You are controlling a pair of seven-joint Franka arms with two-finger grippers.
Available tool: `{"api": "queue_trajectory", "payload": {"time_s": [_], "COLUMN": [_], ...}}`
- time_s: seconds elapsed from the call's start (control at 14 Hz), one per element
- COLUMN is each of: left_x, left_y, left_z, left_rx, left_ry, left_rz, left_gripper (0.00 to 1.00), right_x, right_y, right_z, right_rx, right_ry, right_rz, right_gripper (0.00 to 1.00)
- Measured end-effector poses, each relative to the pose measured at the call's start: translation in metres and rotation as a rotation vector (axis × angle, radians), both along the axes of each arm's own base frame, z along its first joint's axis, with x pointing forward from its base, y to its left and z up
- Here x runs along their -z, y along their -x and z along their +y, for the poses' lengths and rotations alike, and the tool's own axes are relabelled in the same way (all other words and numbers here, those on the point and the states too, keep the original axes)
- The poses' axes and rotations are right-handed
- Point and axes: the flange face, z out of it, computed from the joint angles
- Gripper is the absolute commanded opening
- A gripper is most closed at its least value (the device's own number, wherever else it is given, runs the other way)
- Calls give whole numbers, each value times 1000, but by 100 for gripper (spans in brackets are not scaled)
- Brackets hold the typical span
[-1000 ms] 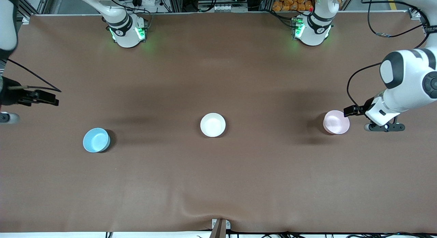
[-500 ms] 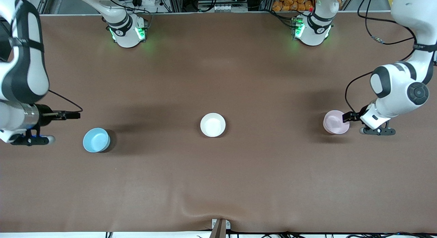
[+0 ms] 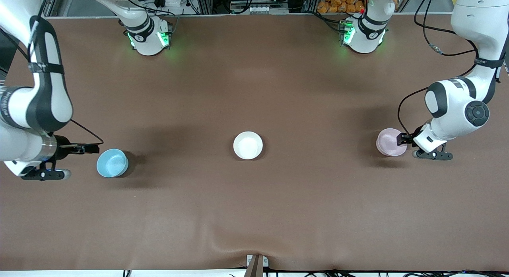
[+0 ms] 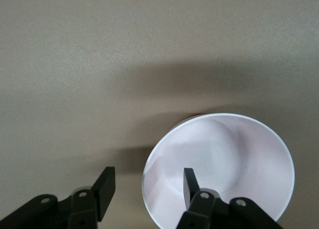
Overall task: Stack pink and blue bowls on white bowl
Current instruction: 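Grasp the pink bowl with the left gripper while the right gripper grasps the blue bowl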
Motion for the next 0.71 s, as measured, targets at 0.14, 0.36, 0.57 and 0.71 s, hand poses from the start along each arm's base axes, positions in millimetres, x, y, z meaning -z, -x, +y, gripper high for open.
{"api": "queue_trajectory", "payload": {"time_s": [0.14,0.36,0.57,0.71], "left_x": [5,5,-15,-43], "left_y": [1,-1,-14,-30], "left_z": [0,-4,-15,-36], "left_rx": [1,8,28,27], "left_ry": [1,2,10,52], "left_rz": [6,3,-17,24], "left_gripper": [4,0,0,0], "right_x": [15,35,67,89], "right_y": [3,3,1,-2], "right_z": [0,-3,-11,-21], "right_rx": [0,3,14,28], "right_ry": [2,6,11,16], "right_rz": [-18,-35,-34,-42], "right_gripper": [100,100,100,100]}}
